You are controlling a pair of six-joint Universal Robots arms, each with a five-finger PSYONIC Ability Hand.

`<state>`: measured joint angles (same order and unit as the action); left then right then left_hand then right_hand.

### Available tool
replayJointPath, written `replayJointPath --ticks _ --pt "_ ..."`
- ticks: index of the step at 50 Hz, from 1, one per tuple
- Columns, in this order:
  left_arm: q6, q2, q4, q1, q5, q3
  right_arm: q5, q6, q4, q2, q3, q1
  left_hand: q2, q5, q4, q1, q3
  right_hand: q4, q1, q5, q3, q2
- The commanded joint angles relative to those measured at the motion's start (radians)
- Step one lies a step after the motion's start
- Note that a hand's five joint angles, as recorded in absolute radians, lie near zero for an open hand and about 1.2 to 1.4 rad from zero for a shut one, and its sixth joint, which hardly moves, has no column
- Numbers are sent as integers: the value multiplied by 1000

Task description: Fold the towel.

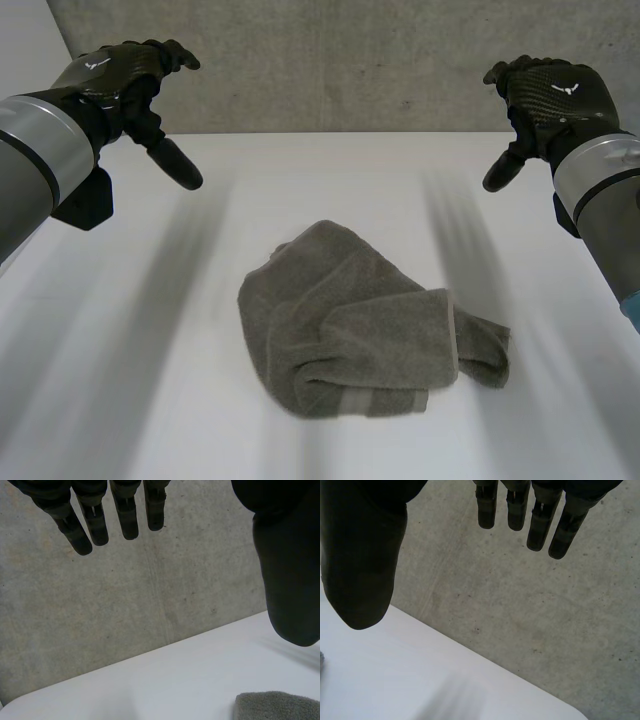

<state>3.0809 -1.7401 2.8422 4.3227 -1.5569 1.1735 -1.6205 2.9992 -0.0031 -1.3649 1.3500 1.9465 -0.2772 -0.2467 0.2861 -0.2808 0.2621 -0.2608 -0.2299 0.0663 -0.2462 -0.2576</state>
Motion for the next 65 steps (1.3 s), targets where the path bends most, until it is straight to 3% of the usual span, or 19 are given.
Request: replayJointPath --ticks 1,8,13,14,18,25,31,32,33,34,35,36,37,38,41,50,54,56,65 --pt "2 -1 3 0 -2 8 7 -3 0 0 -2 0 58 202 -67 61 -43 86 55 -66 72 83" --pt "-14 -4 -1 -43 9 41 60 -46 18 1 -22 2 37 181 -46 41 -22 86 55 -66 72 83" --pt "-16 -4 3 -171 8 125 288 -273 52 17 21 -14 37 181 -46 41 -22 86 55 -66 72 83" --pt "-10 -2 14 -193 6 171 289 -273 52 17 21 -14 37 181 -46 41 -22 86 55 -66 72 83" --pt "-5 -13 55 -210 6 254 453 -425 121 33 104 -47 37 181 -46 41 -22 86 55 -66 72 83" --pt "5 -177 225 -273 -3 367 548 -543 140 147 194 -51 37 181 -46 41 -22 86 55 -66 72 83" --pt "32 -289 246 -308 -5 368 536 -600 127 251 247 -47 17 161 -26 20 -2 57 26 -37 42 53" --pt "42 -318 246 -313 -6 365 525 -592 118 263 247 -50 -24 120 15 -20 39 -148 -179 168 -163 -151" --pt "51 -338 246 -314 -11 364 525 -592 118 264 247 -51 -129 15 120 -125 144 -150 -181 170 -165 -153" --pt "52 -338 246 -314 -11 364 516 -582 107 268 247 -54 -130 14 121 -127 145 -447 -477 466 -461 -450" --pt "65 -349 246 -316 -21 364 516 -582 107 268 247 -54 -275 -131 266 -272 291 -450 -480 469 -464 -453" --pt "65 -349 246 -316 -22 364 507 -566 94 268 248 -52 -277 -133 268 -273 292 -743 -774 763 -758 -746" --pt "76 -352 244 -321 -35 361 495 -542 87 262 248 -54 -463 -319 454 -459 478 -1130 -1161 1150 -1144 -1133" --pt "82 -345 244 -324 -49 357 495 -542 87 262 248 -54 -712 -568 703 -708 727 -1134 -1164 1154 -1148 -1137" --pt "88 -313 244 -325 -63 348 485 -468 95 233 255 -63 -1100 -956 1091 -1096 1115 -1135 -1166 1155 -1150 -1139" --pt "94 -147 263 -293 -54 302 478 -138 89 38 290 -41 -1119 -975 1110 -1116 1134 -1135 -1166 1155 -1150 -1139" --pt "148 -148 269 -180 -51 250 445 53 34 12 282 3 -1119 -975 1110 -1116 1134 -1135 -1166 1155 -1150 -1139" --pt "176 -160 270 -141 -48 233 377 170 -59 23 281 76 -1119 -975 1110 -1116 1134 -1135 -1166 1155 -1150 -1139" --pt "351 -393 279 -17 -5 85 175 185 -189 199 222 252 -1119 -975 1110 -1116 1134 -1135 -1166 1155 -1150 -1139"
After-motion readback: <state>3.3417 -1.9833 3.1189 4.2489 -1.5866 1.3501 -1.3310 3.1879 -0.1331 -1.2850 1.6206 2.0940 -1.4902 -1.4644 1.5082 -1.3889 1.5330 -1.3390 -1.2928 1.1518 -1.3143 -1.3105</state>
